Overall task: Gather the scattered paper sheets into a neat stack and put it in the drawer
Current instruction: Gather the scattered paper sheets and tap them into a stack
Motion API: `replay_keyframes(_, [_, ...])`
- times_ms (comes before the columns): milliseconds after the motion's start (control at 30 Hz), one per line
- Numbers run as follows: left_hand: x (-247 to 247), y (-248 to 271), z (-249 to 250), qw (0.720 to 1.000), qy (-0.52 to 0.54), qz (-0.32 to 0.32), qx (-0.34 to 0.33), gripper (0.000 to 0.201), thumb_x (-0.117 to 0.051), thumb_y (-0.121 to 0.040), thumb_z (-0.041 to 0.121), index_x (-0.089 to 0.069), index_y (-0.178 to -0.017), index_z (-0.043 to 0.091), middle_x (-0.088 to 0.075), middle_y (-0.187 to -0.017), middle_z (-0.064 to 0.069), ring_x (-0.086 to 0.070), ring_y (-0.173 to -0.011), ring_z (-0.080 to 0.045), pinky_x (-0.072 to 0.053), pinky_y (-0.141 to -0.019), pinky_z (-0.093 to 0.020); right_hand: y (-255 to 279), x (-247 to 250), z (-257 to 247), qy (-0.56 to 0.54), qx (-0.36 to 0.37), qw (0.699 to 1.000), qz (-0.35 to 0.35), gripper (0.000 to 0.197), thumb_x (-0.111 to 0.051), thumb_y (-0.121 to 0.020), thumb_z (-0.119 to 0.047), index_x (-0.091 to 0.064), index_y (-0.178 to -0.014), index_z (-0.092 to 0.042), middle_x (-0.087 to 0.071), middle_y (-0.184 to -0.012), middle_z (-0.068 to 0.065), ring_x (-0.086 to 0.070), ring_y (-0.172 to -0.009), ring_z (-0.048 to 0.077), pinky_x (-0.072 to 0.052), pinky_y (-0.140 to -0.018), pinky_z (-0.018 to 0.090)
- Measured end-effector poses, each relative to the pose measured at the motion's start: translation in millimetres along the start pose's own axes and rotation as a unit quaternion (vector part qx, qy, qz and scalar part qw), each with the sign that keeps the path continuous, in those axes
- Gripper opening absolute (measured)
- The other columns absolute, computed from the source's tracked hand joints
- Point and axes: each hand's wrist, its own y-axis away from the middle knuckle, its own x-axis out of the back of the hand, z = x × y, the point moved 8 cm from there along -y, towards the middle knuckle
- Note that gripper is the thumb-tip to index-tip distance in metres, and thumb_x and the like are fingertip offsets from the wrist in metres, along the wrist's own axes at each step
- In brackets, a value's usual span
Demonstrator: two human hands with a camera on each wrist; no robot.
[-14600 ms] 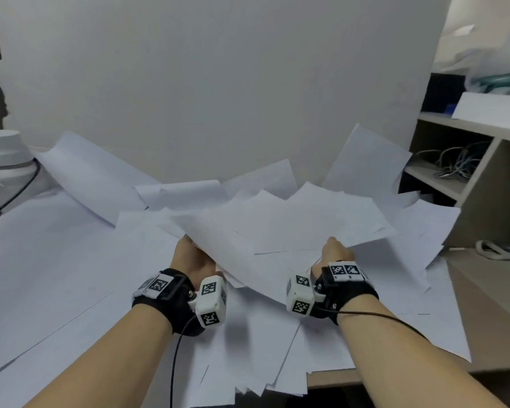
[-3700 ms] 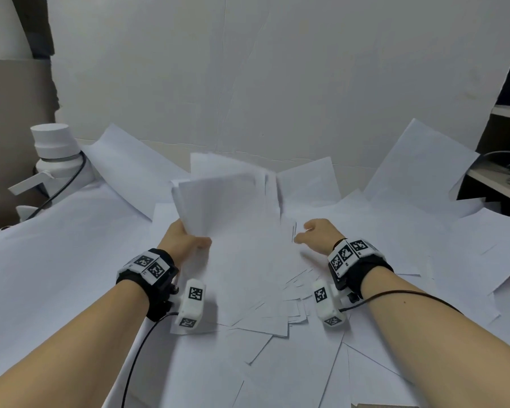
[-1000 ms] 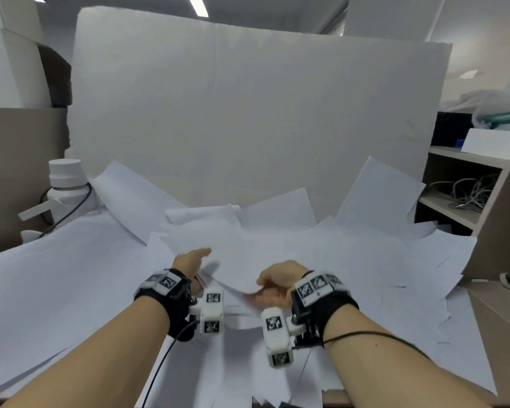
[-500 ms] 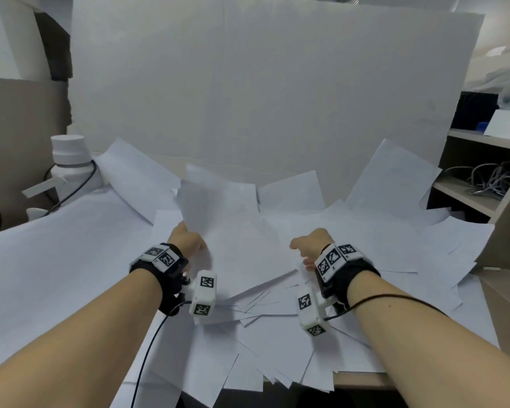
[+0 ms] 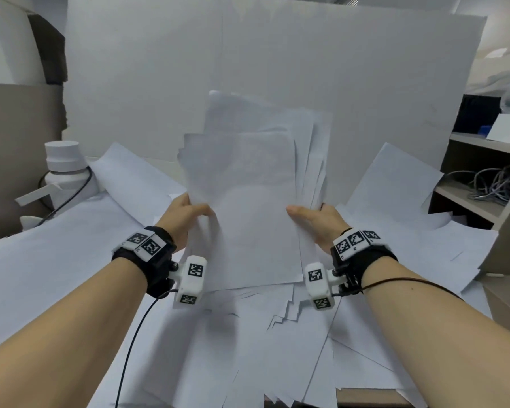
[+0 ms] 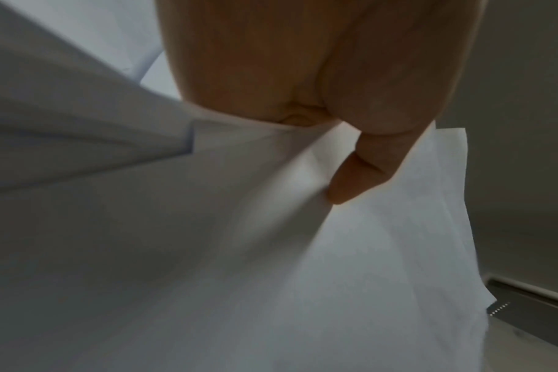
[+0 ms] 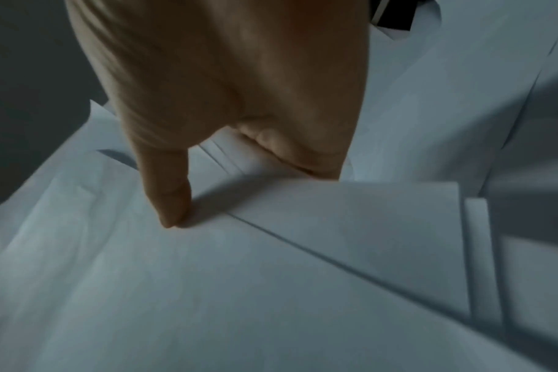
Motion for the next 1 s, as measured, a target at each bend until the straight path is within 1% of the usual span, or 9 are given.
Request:
replay_keyframes(167, [-13, -3, 20, 0.998, -0.011, 0.001, -0.059, 0.038, -0.075, -0.074, 0.0, -0.07, -0.112, 0.002, -0.076, -0.108, -0.014, -0.073, -0.1, -0.033, -0.058, -0.089, -0.042, 10, 5, -58, 0.036, 0.158, 0.985, 0.065, 0.038, -0.079, -0.075, -0.01, -0.063, -0.109, -0.011, -0.072, -0.099, 0.005, -0.071, -0.087, 0.021, -0.061, -0.077, 0.035])
replay_keyframes(333, [-23, -5, 54, 0.979, -0.061, 0.076, -0.179, 0.018, -0.07, -0.083, -0.003, -0.074, -0.099, 0.004, -0.077, -0.098, -0.011, -0.073, -0.086, -0.022, -0.06, -0.081, -0.042, 24, 3, -101, 0.068, 0.269, 0.952, 0.13, 0.038, -0.07, -0.074, -0.008, -0.056, -0.108, -0.014, -0.068, -0.095, -0.003, -0.068, -0.084, 0.014, -0.058, -0.072, 0.029])
replay_keyframes(467, [-23, -6, 49, 0.978, -0.014, 0.087, -0.188, 0.037, -0.077, -0.082, 0.005, -0.068, -0.118, 0.01, -0.076, -0.106, 0.0, -0.074, -0.093, -0.011, -0.059, -0.08, -0.028, 23, 6, -79, 0.037, 0.245, 0.959, 0.14, 0.061, -0.074, -0.077, -0.013, -0.042, -0.129, -0.013, -0.06, -0.111, -0.007, -0.062, -0.096, 0.011, -0.051, -0.087, 0.029])
replay_keyframes(533, [-19, -6, 43, 0.981, 0.001, 0.079, -0.179, 0.047, -0.083, -0.08, 0.012, -0.063, -0.124, 0.014, -0.075, -0.112, 0.001, -0.073, -0.099, -0.012, -0.059, -0.084, -0.03, 18, 11, -58, 0.025, 0.209, 0.97, 0.124, 0.083, -0.077, -0.08, -0.02, -0.025, -0.145, -0.019, -0.047, -0.134, 0.0, -0.049, -0.119, 0.015, -0.043, -0.1, 0.031])
replay_keyframes(633, [-20, -9, 46, 0.983, 0.001, 0.053, -0.178, 0.051, -0.085, -0.08, 0.016, -0.062, -0.125, 0.016, -0.075, -0.113, 0.001, -0.073, -0.102, -0.015, -0.059, -0.086, -0.034, 7, 15, -38, -0.003, 0.165, 0.982, 0.09, 0.086, -0.078, -0.081, -0.021, -0.023, -0.148, -0.024, -0.043, -0.141, 0.013, -0.044, -0.128, 0.019, -0.041, -0.102, 0.033])
replay_keyframes(700, [-25, -11, 54, 0.983, -0.015, 0.03, -0.183, 0.051, -0.086, -0.079, 0.019, -0.063, -0.124, 0.015, -0.075, -0.114, 0.0, -0.073, -0.103, -0.017, -0.059, -0.09, -0.038, 3, 14, -35, -0.016, 0.157, 0.984, 0.078, 0.079, -0.08, -0.078, -0.021, -0.034, -0.143, -0.018, -0.051, -0.132, 0.011, -0.051, -0.122, 0.018, -0.044, -0.102, 0.036])
replay_keyframes(767, [-27, -14, 59, 0.983, -0.014, 0.013, -0.185, 0.053, -0.086, -0.076, 0.022, -0.064, -0.124, 0.013, -0.075, -0.114, -0.002, -0.073, -0.104, -0.021, -0.058, -0.093, -0.044, 1, 15, -40, -0.018, 0.181, 0.98, 0.077, 0.041, -0.082, -0.076, -0.019, -0.053, -0.104, -0.013, -0.057, -0.09, -0.002, -0.055, -0.08, 0.009, -0.048, -0.077, 0.027])
replay_keyframes(833, [-22, -17, 59, 0.984, -0.005, 0.01, -0.178, 0.054, -0.086, -0.076, 0.021, -0.065, -0.124, 0.011, -0.075, -0.115, -0.004, -0.073, -0.105, -0.024, -0.057, -0.095, -0.048, 3, 16, -42, -0.009, 0.2, 0.977, 0.071, 0.038, -0.082, -0.078, -0.014, -0.044, -0.075, -0.017, -0.05, -0.06, -0.016, -0.045, -0.055, 0.002, -0.041, -0.058, 0.018])
replay_keyframes(1000, [-40, -13, 56, 0.979, -0.046, -0.035, -0.197, 0.068, -0.086, -0.076, 0.014, -0.055, -0.136, 0.016, -0.071, -0.124, -0.002, -0.068, -0.115, -0.019, -0.054, -0.098, -0.039, 4, -4, -33, 0.031, 0.191, 0.981, 0.007, 0.036, -0.083, -0.076, -0.013, -0.06, -0.102, -0.023, -0.072, -0.099, -0.005, -0.07, -0.09, 0.009, -0.056, -0.08, 0.026])
